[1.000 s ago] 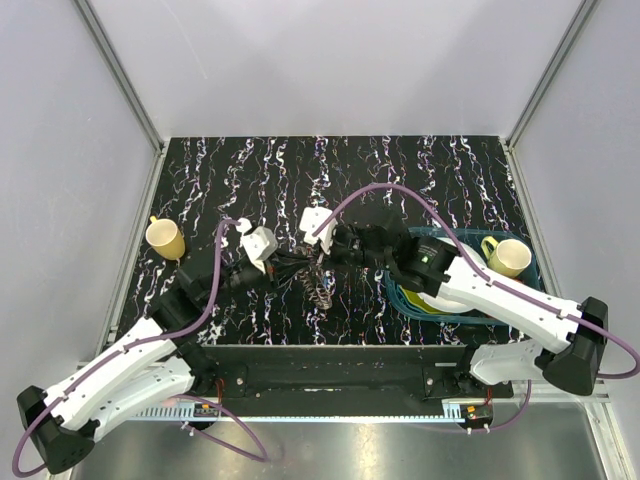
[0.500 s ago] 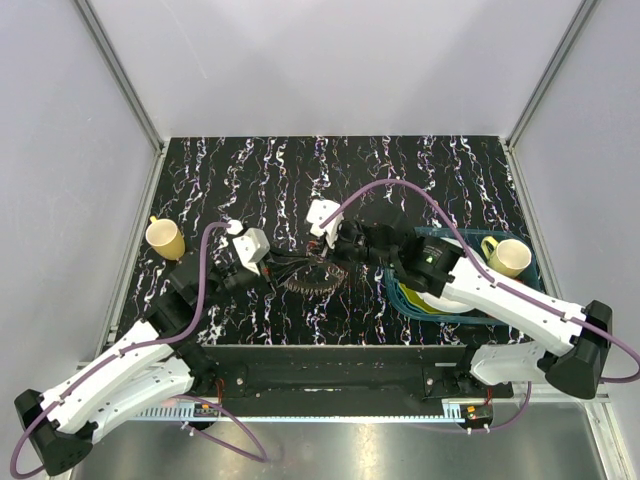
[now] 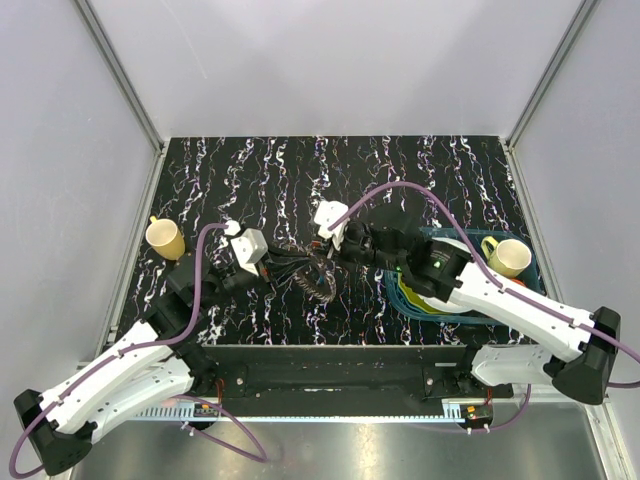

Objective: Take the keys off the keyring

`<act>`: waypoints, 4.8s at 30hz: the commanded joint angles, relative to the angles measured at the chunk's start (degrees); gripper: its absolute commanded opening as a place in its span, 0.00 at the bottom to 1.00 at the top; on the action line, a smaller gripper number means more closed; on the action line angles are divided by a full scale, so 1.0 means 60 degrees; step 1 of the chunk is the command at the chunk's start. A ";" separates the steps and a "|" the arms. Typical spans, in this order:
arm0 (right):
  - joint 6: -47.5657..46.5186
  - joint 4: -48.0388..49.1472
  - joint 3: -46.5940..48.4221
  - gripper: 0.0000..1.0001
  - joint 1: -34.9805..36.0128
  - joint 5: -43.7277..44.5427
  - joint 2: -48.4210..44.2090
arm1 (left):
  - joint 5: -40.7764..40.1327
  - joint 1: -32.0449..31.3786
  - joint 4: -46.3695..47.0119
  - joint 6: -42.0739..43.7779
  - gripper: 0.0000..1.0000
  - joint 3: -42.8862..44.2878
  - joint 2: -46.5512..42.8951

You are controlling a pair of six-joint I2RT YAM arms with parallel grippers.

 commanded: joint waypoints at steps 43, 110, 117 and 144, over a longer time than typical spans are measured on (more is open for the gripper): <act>0.0119 0.0772 -0.0874 0.38 -0.0414 -0.2262 -0.2724 | 0.0908 -0.0214 0.2867 -0.1452 0.00 -0.0248 0.0206; -0.1388 -0.8526 0.6098 0.00 -0.1103 -0.4515 0.1685 | 0.2124 -0.0097 -0.2435 -0.0733 0.51 0.2446 0.0880; -0.1228 -0.8822 0.6495 0.00 -0.1103 -0.5192 0.1934 | 0.2462 0.0006 -0.2538 -0.0909 0.47 0.2520 0.0851; -0.0700 -0.7196 0.5323 0.00 -0.1103 -0.5353 0.1583 | 0.3093 0.0020 -0.1395 -0.1994 0.29 0.2256 0.1569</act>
